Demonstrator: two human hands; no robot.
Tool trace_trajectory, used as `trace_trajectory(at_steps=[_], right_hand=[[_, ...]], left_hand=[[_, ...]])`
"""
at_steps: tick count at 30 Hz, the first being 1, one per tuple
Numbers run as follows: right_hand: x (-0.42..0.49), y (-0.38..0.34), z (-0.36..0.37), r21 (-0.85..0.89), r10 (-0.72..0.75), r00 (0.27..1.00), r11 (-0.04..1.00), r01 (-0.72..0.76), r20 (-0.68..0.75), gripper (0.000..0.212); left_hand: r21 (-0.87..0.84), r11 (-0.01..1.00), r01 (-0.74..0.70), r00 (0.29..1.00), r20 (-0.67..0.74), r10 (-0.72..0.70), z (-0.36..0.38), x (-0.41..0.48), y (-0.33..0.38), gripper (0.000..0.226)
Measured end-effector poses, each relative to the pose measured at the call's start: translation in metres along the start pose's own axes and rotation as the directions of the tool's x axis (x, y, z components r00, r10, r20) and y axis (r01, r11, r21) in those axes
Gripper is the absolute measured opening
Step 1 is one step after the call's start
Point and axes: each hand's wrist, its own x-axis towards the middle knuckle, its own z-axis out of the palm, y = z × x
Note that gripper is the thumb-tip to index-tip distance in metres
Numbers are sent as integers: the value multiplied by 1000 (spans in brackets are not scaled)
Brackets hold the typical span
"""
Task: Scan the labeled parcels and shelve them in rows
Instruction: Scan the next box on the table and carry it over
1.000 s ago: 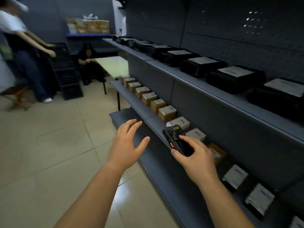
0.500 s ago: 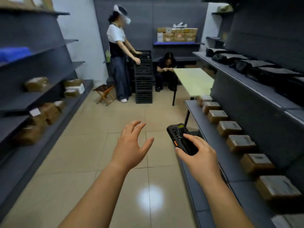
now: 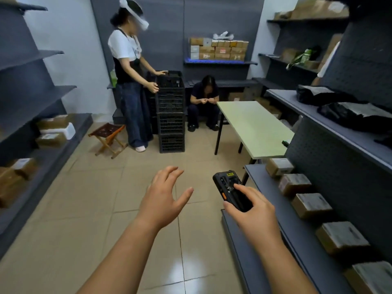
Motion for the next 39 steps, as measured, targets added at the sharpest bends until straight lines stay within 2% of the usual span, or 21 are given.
trace_trajectory(at_steps=[6, 10, 15, 19, 23, 26, 29, 31, 35, 39], right_hand=[[154, 42, 57, -2, 65, 996, 998, -65, -57, 49], [278, 67, 102, 18, 46, 996, 999, -45, -71, 48], [433, 60, 155, 4, 8, 998, 1000, -8, -60, 56], [538, 60, 196, -41, 3, 999, 999, -4, -33, 48], [634, 90, 231, -73, 35, 993, 996, -43, -112, 50], [700, 115, 241, -98, 93, 965, 988, -120, -244, 54], [745, 135, 230, -104, 208, 904, 959, -263, -373, 51], [760, 147, 212, -90, 283, 832, 926, -366, -478, 52], [760, 181, 172, -45, 408, 623, 813, -581, -667, 49], [745, 222, 144, 37, 455, 411, 705, -708, -790, 57]], left_hand=[[-27, 999, -38, 995, 89, 40, 67, 173, -53, 63], [-35, 999, -33, 996, 77, 35, 103, 295, -93, 63], [-26, 999, -32, 999, 21, 33, 113, 437, -139, 62], [-20, 998, -66, 998, 6, 66, 133, 540, -178, 68], [-25, 986, -163, 986, 42, 164, 182, 655, -211, 71], [-65, 960, -271, 952, 131, 277, 231, 749, -217, 70], [-138, 908, -396, 875, 244, 419, 282, 834, -197, 69], [-215, 858, -466, 801, 310, 512, 319, 877, -170, 65], [-374, 708, -599, 603, 372, 706, 400, 923, -99, 72], [-505, 569, -650, 406, 403, 821, 477, 926, -31, 79]])
